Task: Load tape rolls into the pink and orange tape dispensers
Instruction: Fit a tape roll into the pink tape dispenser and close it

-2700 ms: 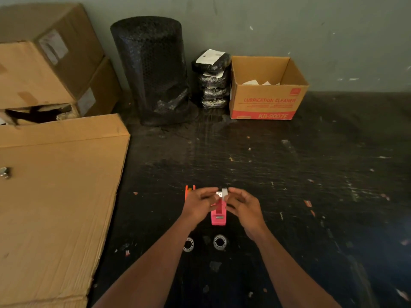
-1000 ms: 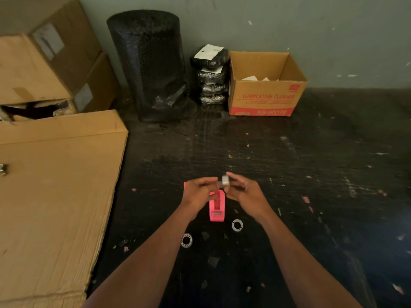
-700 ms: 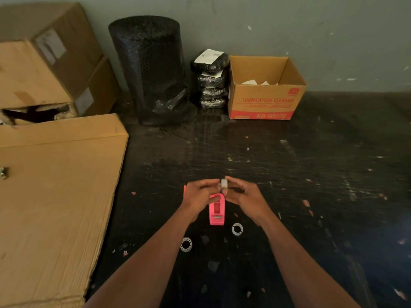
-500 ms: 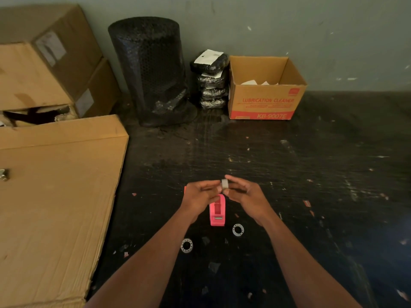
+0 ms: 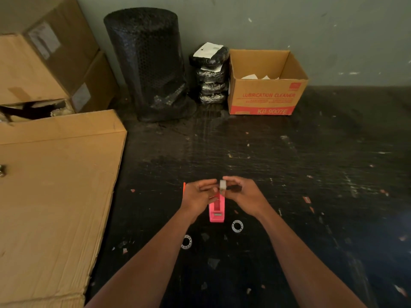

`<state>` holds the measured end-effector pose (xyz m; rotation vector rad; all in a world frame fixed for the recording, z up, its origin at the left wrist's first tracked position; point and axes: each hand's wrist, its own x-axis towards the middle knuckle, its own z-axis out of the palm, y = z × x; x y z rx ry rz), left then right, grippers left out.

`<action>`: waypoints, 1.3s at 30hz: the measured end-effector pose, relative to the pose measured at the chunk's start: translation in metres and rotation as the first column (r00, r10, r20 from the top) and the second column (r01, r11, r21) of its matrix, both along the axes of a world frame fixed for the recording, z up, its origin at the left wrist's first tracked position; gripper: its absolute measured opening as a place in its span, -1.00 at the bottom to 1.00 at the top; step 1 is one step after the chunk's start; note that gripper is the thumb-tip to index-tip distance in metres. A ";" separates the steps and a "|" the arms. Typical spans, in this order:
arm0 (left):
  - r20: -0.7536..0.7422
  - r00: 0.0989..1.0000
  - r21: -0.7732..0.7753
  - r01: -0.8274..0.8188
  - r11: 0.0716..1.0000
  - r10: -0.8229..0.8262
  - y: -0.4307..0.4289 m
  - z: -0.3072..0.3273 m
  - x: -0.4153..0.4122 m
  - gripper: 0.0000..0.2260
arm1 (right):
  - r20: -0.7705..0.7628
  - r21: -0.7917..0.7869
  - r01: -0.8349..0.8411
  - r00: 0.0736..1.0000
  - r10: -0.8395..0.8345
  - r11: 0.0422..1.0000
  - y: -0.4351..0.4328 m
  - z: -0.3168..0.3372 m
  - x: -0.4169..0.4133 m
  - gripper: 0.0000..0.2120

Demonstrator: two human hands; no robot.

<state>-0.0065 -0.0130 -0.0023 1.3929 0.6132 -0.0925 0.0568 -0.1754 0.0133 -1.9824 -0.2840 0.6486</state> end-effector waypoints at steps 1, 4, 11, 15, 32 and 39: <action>-0.013 1.000 0.031 -0.011 0.999 0.011 0.000 -0.004 0.000 -0.69 | 0.010 -0.016 -0.005 1.000 0.005 1.000 0.001 -0.002 0.001 -0.51; -0.052 0.999 0.278 0.025 0.960 -0.010 -0.001 -0.019 -0.005 -0.64 | 0.027 -0.080 -0.028 0.999 0.030 0.996 0.002 -0.008 0.003 -0.52; -0.211 0.971 0.390 0.190 0.901 -0.113 -0.012 -0.050 -0.026 -0.09 | 0.011 -0.236 -0.118 0.992 0.124 0.965 0.006 -0.025 0.002 -0.51; -0.262 0.953 0.396 0.248 0.884 -0.150 -0.017 -0.063 -0.028 -0.01 | 0.032 -0.319 -0.161 0.983 0.181 0.934 0.012 -0.036 0.002 -0.55; -0.169 0.969 0.547 0.243 0.801 -0.179 -0.020 -0.079 -0.027 -0.50 | 0.144 -0.402 -0.133 0.968 0.207 0.906 0.022 -0.071 0.003 -0.51; -0.182 0.966 0.530 0.252 0.810 -0.182 -0.020 -0.076 -0.026 -0.41 | 0.161 -0.421 -0.163 0.955 0.250 0.892 0.023 -0.076 0.002 -0.60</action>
